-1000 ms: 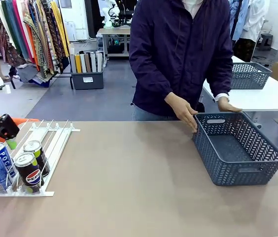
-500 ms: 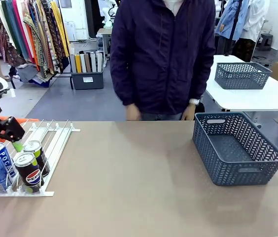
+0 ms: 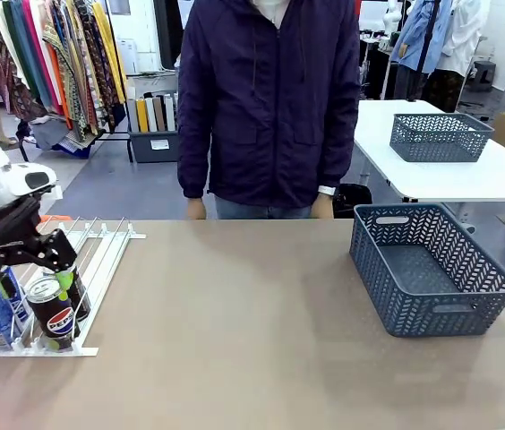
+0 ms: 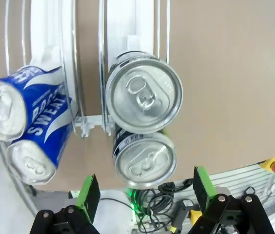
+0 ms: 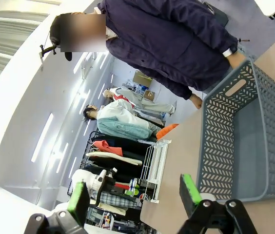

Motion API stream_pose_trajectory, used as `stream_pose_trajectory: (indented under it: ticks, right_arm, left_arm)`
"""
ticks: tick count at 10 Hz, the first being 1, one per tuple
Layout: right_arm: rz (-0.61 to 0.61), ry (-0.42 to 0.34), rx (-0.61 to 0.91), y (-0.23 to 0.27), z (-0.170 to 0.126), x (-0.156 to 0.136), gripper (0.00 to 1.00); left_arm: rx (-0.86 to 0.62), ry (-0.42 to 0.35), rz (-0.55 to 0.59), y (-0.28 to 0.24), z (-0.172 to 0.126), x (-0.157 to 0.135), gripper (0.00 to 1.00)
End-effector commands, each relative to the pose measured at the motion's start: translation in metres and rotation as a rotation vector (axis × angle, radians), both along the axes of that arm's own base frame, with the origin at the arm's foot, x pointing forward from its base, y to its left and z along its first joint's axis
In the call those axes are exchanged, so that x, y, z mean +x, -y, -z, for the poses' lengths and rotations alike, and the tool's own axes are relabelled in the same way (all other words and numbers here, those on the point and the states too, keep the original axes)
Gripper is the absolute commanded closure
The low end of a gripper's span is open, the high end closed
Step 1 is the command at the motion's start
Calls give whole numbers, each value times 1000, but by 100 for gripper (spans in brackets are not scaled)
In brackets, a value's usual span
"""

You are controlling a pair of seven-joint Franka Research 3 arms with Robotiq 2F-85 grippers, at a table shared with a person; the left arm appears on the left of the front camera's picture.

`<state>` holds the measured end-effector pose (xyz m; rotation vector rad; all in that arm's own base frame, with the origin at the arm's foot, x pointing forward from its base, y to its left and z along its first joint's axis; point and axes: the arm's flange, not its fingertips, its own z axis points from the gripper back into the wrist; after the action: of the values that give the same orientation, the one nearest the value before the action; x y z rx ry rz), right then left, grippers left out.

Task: Retrieve and store the cans from the dispenser.
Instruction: Pick up one can from the Automatic Can Dispenser and place it in the middle of the table.

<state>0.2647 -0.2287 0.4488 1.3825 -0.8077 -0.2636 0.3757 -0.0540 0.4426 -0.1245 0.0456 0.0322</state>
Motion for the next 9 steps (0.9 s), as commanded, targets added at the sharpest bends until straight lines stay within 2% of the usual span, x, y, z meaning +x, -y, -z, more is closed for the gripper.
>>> stream_pose_trajectory:
  ticks: [1, 3, 9]
  right_arm:
    - [12, 1, 33, -1, -7, 2, 0]
    - [12, 1, 33, -1, -7, 2, 0]
    - [12, 1, 33, -1, -7, 2, 0]
  left_arm:
    - [18, -12, -55, 8, 3, 15, 0]
    - [27, -66, -46, 13, 13, 24, 0]
    - [43, -97, -65, 11, 19, 27, 0]
